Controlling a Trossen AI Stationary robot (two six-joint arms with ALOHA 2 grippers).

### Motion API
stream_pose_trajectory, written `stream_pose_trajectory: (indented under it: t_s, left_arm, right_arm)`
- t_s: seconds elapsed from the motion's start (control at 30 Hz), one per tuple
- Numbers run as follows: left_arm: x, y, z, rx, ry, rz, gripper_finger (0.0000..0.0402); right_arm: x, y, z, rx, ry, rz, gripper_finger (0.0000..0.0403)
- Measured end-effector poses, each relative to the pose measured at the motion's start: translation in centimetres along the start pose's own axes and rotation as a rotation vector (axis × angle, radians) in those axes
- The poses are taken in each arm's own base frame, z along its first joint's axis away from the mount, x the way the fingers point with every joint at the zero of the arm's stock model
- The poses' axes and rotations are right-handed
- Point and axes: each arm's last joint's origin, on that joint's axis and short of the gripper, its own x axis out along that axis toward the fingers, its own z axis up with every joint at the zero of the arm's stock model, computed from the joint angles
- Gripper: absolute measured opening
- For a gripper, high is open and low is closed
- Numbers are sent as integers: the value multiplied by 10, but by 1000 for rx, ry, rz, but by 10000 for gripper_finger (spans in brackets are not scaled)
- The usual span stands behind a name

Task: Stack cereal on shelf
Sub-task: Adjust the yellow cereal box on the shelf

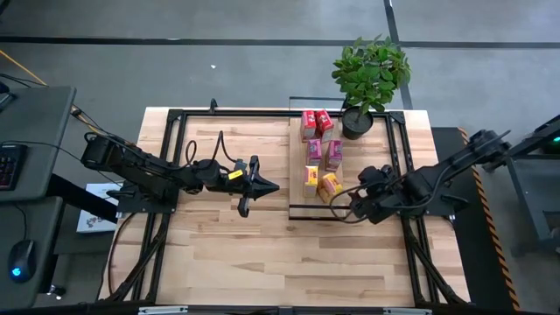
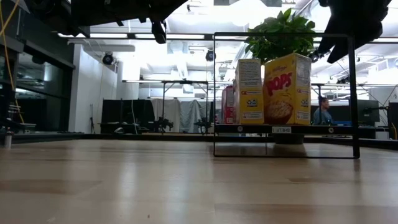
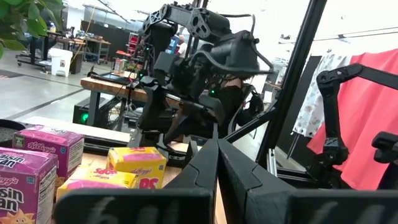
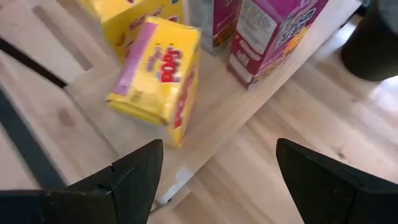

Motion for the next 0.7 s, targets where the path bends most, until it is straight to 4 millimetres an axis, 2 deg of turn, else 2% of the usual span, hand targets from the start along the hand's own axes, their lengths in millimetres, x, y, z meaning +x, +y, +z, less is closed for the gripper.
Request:
stream_pose_trajectory:
  t_s: [0.17,0.3,0.43,0.6,0.63,0.7]
  left_arm:
    - [0,0,0,0,0,0,0]
    - [0,0,0,0,0,0,0]
    - [0,0,0,0,0,0,0]
    - [0,0,0,0,0,1,0]
    - [0,0,0,1,-1,1,0]
    - [0,0,0,0,-1,1,0]
  right_arm:
    - [10,5,-1,-23,5,-53,303]
    - [12,6,0,-14,12,-64,273]
    - [12,5,0,3,33,-55,197]
    - [13,6,-1,4,59,-46,40]
    - [13,6,-1,-2,58,-45,21]
    - [14,8,-1,-6,55,-38,19]
